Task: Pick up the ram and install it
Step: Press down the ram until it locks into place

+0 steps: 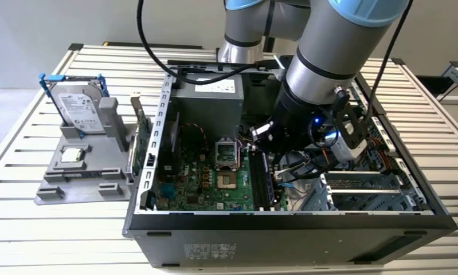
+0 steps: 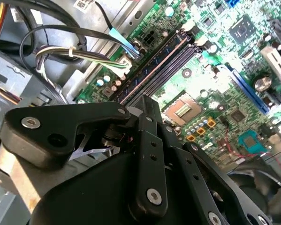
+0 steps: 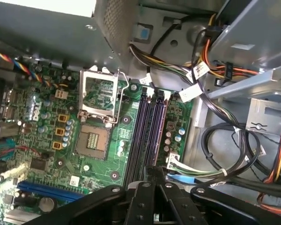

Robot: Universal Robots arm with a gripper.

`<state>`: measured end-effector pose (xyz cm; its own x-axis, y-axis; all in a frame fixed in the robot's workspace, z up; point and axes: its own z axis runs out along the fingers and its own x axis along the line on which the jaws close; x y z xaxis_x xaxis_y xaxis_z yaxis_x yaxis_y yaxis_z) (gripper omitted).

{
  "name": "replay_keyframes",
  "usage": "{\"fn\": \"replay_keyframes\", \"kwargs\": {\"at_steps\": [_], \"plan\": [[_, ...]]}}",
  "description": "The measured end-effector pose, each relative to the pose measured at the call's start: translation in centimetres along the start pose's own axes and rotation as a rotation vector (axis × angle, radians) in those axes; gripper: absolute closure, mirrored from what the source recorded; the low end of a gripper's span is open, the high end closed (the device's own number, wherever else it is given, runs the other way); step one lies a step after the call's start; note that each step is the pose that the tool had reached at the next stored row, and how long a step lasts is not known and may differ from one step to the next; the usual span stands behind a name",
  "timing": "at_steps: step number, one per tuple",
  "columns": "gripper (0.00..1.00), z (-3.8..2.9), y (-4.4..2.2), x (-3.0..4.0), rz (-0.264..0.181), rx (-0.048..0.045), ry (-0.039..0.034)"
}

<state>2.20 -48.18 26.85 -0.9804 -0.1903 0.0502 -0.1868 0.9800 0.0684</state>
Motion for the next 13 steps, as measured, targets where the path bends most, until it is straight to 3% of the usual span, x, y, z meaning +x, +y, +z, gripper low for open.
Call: {"fn": "replay_keyframes", "kwargs": {"at_steps": [13], "plan": [[1.00,0.03,0.35,-0.07,-0.135,0.0067,0.0092]]}}
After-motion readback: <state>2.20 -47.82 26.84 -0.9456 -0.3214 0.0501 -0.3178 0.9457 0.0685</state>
